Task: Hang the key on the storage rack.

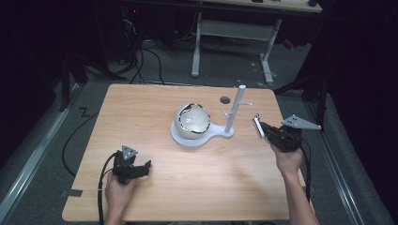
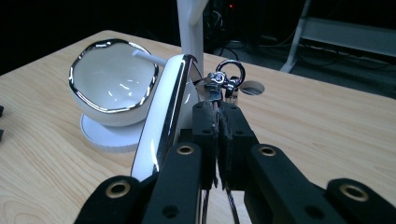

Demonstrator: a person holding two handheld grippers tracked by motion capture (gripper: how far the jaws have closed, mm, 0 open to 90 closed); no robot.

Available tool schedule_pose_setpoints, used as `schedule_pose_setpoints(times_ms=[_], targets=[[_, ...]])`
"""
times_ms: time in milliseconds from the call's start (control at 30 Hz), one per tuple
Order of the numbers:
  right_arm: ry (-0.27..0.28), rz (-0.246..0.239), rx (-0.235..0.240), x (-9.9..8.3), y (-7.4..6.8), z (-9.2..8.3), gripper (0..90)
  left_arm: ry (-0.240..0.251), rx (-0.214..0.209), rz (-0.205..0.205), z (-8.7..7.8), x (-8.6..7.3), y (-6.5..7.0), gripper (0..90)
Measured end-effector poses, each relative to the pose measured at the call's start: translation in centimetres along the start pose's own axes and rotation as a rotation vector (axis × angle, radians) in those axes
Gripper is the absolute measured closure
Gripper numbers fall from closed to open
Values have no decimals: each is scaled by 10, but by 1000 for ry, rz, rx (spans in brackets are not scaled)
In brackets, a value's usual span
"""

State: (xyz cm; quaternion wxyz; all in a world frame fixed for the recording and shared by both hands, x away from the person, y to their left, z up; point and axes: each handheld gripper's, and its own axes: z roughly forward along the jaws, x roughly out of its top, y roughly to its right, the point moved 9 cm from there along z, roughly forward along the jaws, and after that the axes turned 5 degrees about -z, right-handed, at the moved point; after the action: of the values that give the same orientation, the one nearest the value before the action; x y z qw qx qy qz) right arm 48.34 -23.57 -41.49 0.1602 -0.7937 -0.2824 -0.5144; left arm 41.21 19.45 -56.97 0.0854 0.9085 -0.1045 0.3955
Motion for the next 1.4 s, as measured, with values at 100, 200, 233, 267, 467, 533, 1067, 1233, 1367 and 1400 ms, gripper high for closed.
schedule_pose_setpoints(times_ms=[100, 200, 233, 267, 467, 533, 1067, 1233, 1367, 1400], targets=[[15, 2, 6, 7, -1, -1, 863, 0, 0, 0, 0, 0, 0, 187], [27, 0, 2, 14, 0, -2, 863, 0, 0, -1, 0, 0, 0, 187], [27, -1, 3, 16, -1, -2, 863, 0, 0, 0, 0, 0, 0, 187], [27, -3, 4, 18, -1, -2, 863, 0, 0, 0, 0, 0, 0, 187], [30, -8, 7, 27, -2, -1, 863, 0, -1, -1, 0, 0, 0, 187], [37, -2, 9, 31, -1, -2, 863, 0, -1, 0, 0, 0, 0, 187], [61, -14, 17, 57, -5, -2, 863, 0, -1, -1, 0, 0, 0, 187], [64, -19, 16, 64, -7, -1, 863, 0, -1, -1, 0, 0, 0, 187], [59, -22, 12, 66, -8, 0, 863, 0, -1, -1, 0, 0, 0, 187], [58, -24, 11, 66, -8, 1, 863, 0, -1, -1, 0, 0, 0, 187]])
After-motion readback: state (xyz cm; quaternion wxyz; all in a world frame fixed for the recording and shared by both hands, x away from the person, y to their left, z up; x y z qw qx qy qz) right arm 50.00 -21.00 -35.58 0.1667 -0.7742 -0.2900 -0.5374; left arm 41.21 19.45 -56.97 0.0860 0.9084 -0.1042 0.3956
